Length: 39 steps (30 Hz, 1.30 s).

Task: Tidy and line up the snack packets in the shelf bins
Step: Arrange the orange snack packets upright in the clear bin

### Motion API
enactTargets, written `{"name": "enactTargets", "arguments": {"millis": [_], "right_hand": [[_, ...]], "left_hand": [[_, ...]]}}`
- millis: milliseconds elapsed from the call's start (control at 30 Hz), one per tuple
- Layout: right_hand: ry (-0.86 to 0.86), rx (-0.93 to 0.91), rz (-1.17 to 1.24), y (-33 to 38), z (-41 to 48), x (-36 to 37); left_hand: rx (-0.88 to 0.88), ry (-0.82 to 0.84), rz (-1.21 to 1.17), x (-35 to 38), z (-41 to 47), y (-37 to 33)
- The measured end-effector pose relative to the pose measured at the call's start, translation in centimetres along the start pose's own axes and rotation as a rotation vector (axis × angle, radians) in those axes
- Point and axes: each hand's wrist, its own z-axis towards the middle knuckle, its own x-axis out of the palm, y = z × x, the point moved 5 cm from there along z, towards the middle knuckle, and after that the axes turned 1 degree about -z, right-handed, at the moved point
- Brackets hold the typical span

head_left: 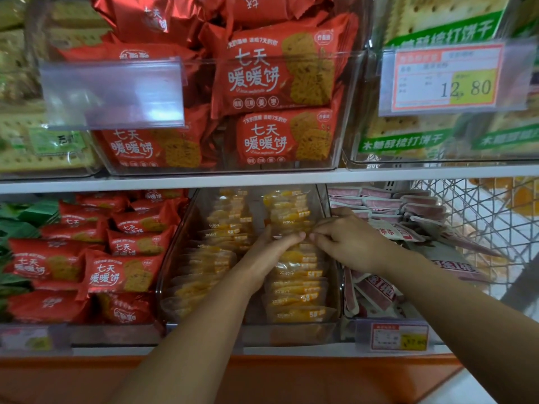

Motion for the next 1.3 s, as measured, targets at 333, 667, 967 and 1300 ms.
{"name": "enactTargets", "arguments": {"millis": [333,667,967,1300], "right_hand": [[-0.046,0.021,-0.001,0.2,-0.4,0.3],[-0.011,0.082,0.094,0.8,-1.0,-1.3],[0.043,0.119,0.055,1.6,-1.6,-0.9],[-0.103,0.209,0.157,-0.1,-1.1,-2.4]], "left_hand": [[-0.014,-0.035,-0.063,0.0,0.5,1.1],[-0.071,-0.099,-0.159,0.2,-0.6,0.3],[-0.007,-0.153,0.124,0.0,-1.6,-0.4],[0.234,-0.36,0.967,-3.1,-0.6,-7.0]]}}
